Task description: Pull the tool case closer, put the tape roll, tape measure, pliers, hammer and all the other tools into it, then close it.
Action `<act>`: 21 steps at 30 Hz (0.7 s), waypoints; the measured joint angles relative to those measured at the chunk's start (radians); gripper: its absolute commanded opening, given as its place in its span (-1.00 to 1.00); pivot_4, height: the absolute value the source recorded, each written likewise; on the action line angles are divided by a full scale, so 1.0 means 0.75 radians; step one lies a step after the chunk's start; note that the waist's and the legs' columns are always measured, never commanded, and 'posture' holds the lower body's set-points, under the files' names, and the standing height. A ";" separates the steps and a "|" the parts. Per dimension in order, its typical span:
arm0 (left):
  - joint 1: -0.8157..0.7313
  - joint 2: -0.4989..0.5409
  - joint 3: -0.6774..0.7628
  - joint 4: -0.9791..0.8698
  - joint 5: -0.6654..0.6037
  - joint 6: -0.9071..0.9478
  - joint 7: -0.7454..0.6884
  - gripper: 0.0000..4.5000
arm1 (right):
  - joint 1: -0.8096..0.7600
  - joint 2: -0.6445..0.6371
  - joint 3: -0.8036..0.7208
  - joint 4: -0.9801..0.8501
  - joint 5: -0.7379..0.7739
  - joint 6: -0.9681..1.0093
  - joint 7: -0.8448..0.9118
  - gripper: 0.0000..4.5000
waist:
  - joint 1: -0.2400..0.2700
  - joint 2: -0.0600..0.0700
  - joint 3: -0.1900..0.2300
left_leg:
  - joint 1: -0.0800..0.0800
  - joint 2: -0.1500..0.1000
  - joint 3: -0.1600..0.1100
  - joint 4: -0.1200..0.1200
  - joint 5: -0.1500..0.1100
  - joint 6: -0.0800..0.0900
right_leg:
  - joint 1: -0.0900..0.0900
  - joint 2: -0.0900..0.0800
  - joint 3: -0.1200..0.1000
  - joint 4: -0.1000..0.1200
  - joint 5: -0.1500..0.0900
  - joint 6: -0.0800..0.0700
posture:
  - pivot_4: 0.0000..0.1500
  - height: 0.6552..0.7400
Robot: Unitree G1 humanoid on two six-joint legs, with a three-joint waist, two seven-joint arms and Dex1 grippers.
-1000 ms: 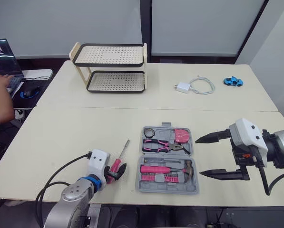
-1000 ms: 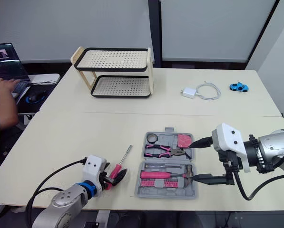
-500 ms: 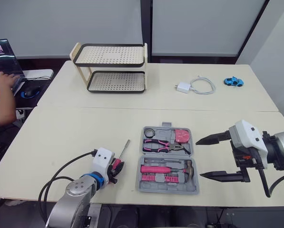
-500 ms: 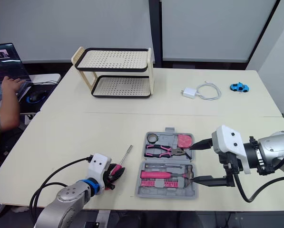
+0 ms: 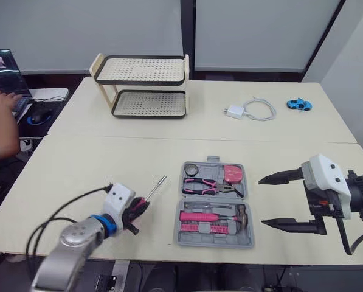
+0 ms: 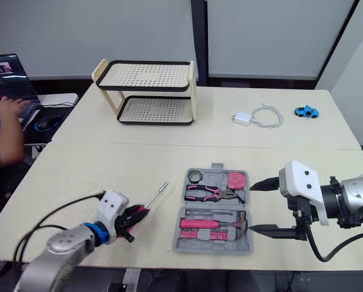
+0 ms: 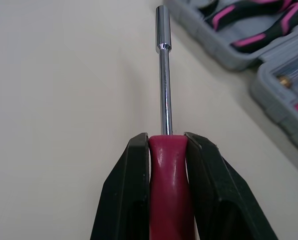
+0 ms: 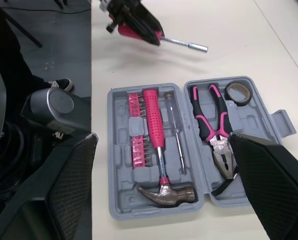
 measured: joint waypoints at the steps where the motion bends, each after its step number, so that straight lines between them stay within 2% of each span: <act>1: -0.029 0.047 0.000 -0.018 -0.011 -0.027 -0.069 -0.70 | 0.019 -0.001 -0.020 -0.005 0.000 0.008 -0.002 1.00 | 0.002 0.000 0.000 | 0.000 0.000 0.001 0.000 0.000 0.000 | 0.000 0.000 0.000 -0.001 0.000 0.000 | 1.00 1.00; 4: -0.159 0.177 -0.063 -0.052 -0.059 -0.072 -0.293 -0.70 | 0.087 -0.003 -0.095 -0.029 0.001 0.041 -0.006 1.00 | 0.002 0.000 0.000 | -0.001 0.000 0.002 -0.001 0.000 0.000 | 0.000 0.000 0.001 -0.003 0.000 0.000 | 1.00 1.00; 8: -0.307 0.232 -0.231 -0.061 -0.043 -0.086 -0.453 -0.70 | 0.155 -0.004 -0.192 -0.079 0.012 0.095 -0.016 1.00 | -0.006 0.002 0.001 | -0.001 0.000 0.002 -0.002 -0.001 0.001 | 0.000 0.001 0.000 -0.003 0.000 0.000 | 1.00 1.00; 15: -0.516 0.146 -0.608 -0.089 0.107 0.038 -0.467 -0.70 | 0.328 -0.003 -0.322 -0.174 0.004 0.189 -0.023 1.00 | -0.011 -0.002 0.004 | -0.001 0.000 0.004 -0.001 -0.001 0.001 | 0.001 0.004 0.000 -0.002 0.000 0.000 | 1.00 1.00; 21: -0.625 0.036 -0.864 -0.156 0.233 0.225 -0.407 -0.70 | 0.380 -0.002 -0.339 -0.215 -0.010 0.252 -0.087 1.00 | -0.011 -0.005 0.006 | -0.001 -0.001 0.005 0.000 -0.001 0.001 | 0.001 0.004 0.000 -0.002 0.000 0.000 | 1.00 1.00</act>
